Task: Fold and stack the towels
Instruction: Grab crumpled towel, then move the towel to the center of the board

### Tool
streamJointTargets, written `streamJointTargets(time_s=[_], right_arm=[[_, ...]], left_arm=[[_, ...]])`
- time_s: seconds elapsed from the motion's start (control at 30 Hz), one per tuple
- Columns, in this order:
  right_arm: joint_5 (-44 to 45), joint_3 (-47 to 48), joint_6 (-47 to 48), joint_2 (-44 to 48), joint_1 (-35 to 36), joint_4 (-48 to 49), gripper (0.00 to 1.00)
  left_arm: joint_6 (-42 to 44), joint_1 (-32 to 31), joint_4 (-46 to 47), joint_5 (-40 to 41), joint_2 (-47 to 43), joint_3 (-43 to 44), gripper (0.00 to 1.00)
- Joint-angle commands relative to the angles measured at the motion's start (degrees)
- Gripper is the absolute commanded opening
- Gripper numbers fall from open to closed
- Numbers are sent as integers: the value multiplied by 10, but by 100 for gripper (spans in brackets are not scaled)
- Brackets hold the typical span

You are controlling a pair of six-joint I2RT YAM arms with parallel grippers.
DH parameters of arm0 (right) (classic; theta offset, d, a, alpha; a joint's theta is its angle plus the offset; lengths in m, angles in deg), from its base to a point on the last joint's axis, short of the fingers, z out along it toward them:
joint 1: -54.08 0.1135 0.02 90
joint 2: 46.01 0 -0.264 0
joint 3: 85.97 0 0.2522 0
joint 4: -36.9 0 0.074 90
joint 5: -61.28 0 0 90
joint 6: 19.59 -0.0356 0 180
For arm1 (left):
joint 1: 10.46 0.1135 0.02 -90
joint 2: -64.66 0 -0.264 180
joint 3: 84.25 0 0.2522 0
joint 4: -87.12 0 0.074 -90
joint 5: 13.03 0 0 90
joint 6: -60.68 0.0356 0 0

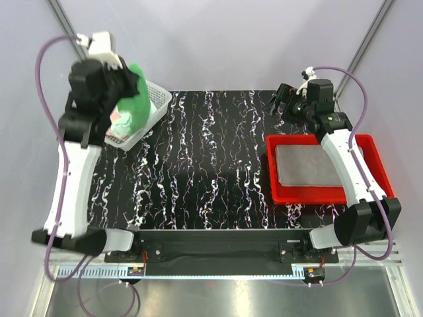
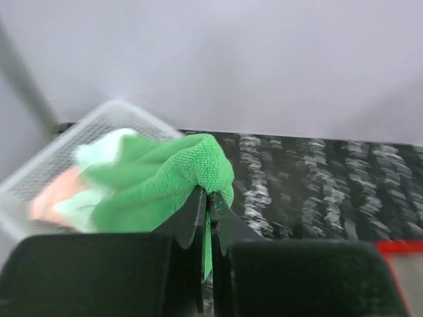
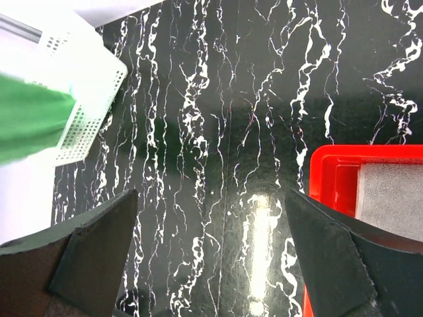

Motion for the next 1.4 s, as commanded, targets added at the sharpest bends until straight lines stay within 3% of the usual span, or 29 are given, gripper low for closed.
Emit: streamJointTargets(time_s=[0.0, 0.1, 0.2, 0.3, 0.47, 0.63, 0.73, 0.77, 0.9, 1.1, 1.23, 1.37], right_arm=[[-1, 12, 30, 12, 5, -47, 100], [-2, 6, 37, 9, 5, -65, 100], [0, -10, 35, 16, 5, -59, 100], [-2, -17, 28, 16, 5, -56, 100], [4, -17, 29, 9, 8, -69, 100], [1, -21, 42, 9, 9, -76, 100], [-6, -28, 57, 5, 15, -82, 100], [-15, -35, 60, 0, 15, -80, 100], [-27, -39, 72, -27, 31, -67, 91], [-28, 14, 86, -120, 117, -49, 71], [-31, 54, 97, -207, 189, -37, 55], [-31, 106, 98, -273, 232, -37, 51]], left_arm=[[-48, -44, 18, -157, -34, -158, 0], [-79, -108, 67, -222, -78, -316, 0], [-97, -179, 125, -237, -102, -426, 0], [-118, -241, 178, -254, -104, -486, 0], [-129, -354, 252, -275, -64, -485, 0], [-150, -365, 242, -224, -21, -461, 4], [-153, -363, 209, -182, -7, -445, 25], [-156, -360, 199, -161, -6, -431, 45], [-186, -322, 117, -69, -6, -417, 54], [-258, -179, 89, 23, -54, -521, 56], [-295, -60, 157, -98, -81, -632, 55], [-312, -11, 213, -97, -101, -691, 57]])
